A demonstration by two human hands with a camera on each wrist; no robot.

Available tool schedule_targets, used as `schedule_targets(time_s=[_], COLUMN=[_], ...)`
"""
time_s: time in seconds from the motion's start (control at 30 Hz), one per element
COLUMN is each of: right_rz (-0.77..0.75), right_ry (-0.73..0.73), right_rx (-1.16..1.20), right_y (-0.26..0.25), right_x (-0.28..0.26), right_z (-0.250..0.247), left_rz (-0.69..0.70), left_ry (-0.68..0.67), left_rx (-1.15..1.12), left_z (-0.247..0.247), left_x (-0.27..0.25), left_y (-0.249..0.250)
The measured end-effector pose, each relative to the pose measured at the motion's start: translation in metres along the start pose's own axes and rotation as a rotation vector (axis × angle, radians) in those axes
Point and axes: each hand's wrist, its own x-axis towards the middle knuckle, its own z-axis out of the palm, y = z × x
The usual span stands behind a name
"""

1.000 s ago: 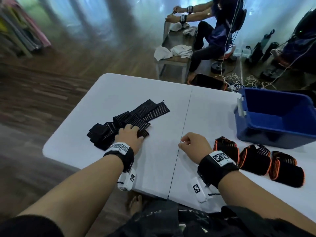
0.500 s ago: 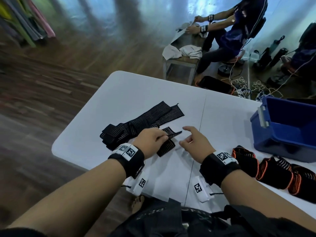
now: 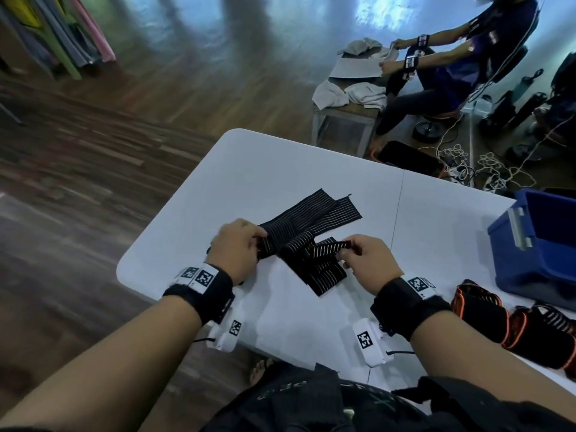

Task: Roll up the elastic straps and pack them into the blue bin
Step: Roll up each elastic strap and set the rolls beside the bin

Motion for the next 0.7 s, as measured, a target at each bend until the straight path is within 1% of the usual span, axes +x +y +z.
schedule_targets(time_s=[0.07,0.1,0.17,0.23,0.33,0.43,0.5,0.6,0.7], right_rz=[0.005,0.005,-0.003,-0.014,-0.045,-0.114,-0.178,-0.222,-0.293], right_ry=[-0.004,-0.003,0.0,0.003,0.003,0.012,0.045,0.081,0.119], right_rx=[0.027,0.023,-0.004,-0.032,-0.046,-0.077,-0.15,-0.238,-0.243], right_y=[-0.001,-0.002,-0.005,-0.009,-0.018,-0.031,-0.043,-0.059,-0.085], right_x=[0.002,0.004,0.006,0.007,0.009,0.012,0.017,0.033,0.046], right_z=[0.004,0.006,0.009,0.012,0.012,0.008,0.0,-0.018,-0.041], left_rz=[-0.142,-0.193,-0.252,-0.278,-0.272,-0.214,-0.197,-0.173,-0.119], left_ry=[-0.064,-0.11,-0.159,-0.139,-0.088,-0.041,-0.014,0.041,0.091], left_rx=[0.2,0.253,0.225,0.117,0.025,-0.079,-0.23,-0.491,-0.615], left_z=[-0.009,-0.013,-0.018,-0.021,-0.026,-0.036,-0.048,-0.076,-0.104], left_x=[0.003,0.004,0.005,0.006,0.007,0.008,0.011,0.021,0.039], left_y=[-0.023,-0.032,-0.046,-0.052,-0.049,-0.043,-0.034,-0.012,0.012])
